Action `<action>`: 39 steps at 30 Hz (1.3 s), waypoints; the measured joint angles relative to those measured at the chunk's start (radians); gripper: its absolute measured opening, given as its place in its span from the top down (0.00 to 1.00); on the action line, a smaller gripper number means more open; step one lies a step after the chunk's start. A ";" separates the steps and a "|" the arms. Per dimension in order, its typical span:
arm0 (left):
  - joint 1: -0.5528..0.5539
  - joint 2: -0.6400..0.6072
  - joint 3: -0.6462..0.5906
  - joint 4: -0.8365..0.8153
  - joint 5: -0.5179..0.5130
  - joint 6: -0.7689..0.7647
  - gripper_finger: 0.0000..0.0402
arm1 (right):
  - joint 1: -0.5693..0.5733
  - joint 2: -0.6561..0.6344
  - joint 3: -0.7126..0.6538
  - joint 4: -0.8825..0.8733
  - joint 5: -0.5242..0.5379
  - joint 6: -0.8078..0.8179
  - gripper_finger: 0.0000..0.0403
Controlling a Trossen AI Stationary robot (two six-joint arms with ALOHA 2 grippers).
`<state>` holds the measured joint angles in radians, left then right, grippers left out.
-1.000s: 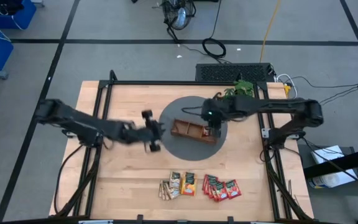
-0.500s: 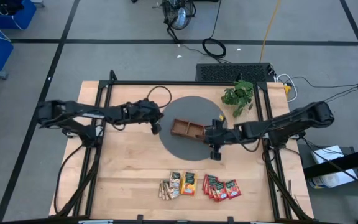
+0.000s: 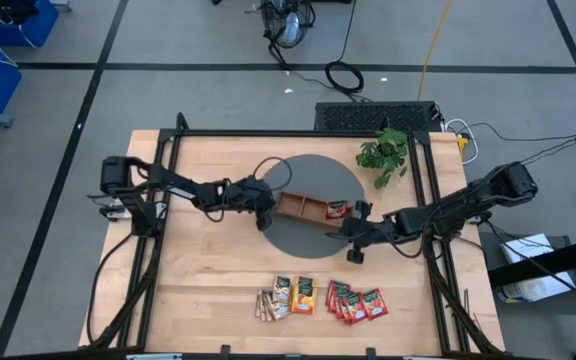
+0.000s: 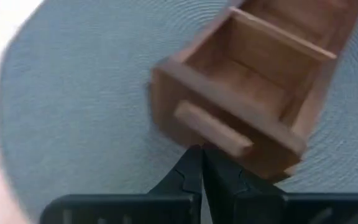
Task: Pick & Place Tea
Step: Adjust the wooden organizer, then put the yellow tea bag to the middle section into the wooden organizer
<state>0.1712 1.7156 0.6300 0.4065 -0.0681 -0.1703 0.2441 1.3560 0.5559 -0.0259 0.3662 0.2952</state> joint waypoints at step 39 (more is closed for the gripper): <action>-0.193 -0.181 0.000 -0.184 0.024 0.045 0.91 | 0.002 0.000 -0.005 0.234 -0.333 -0.125 1.00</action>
<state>-0.0213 1.5341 0.6299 0.2225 -0.0442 -0.1251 0.2460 1.3560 0.5514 0.2080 0.0334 0.1702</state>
